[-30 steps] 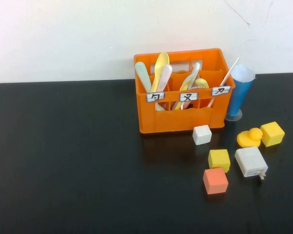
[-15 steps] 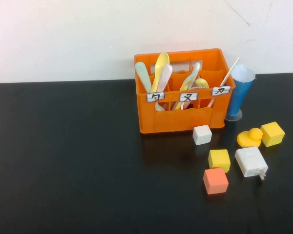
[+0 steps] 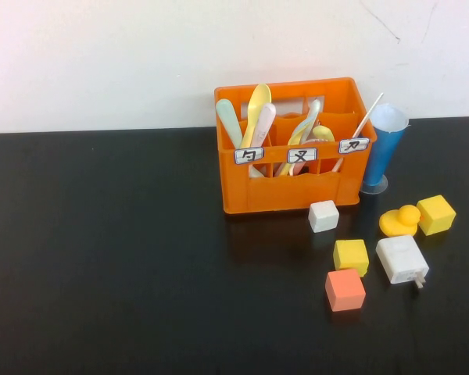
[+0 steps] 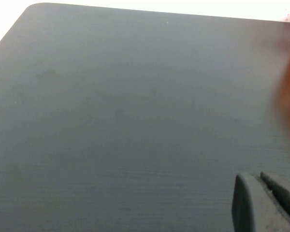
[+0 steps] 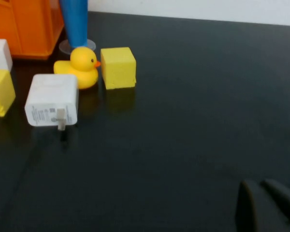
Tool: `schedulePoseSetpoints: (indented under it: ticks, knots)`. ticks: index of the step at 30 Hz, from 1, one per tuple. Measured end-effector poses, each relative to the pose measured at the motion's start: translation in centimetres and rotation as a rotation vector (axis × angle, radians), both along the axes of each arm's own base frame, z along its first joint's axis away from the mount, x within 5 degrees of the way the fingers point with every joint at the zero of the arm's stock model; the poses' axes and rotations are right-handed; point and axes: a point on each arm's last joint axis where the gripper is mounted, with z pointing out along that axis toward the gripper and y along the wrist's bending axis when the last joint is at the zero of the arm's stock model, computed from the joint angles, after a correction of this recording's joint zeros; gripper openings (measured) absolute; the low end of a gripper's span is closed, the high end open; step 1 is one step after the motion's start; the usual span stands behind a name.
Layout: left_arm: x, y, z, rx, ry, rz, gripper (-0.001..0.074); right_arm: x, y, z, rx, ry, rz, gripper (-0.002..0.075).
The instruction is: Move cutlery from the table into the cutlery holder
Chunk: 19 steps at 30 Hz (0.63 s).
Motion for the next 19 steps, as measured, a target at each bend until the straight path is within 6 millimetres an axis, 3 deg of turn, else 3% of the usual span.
schedulePoseSetpoints:
  ticks: [19]
  knots:
    - [0.0, 0.0, 0.0, -0.002, 0.0, 0.001, -0.0001, -0.03, -0.04, 0.02, -0.01, 0.003, -0.001, 0.0011]
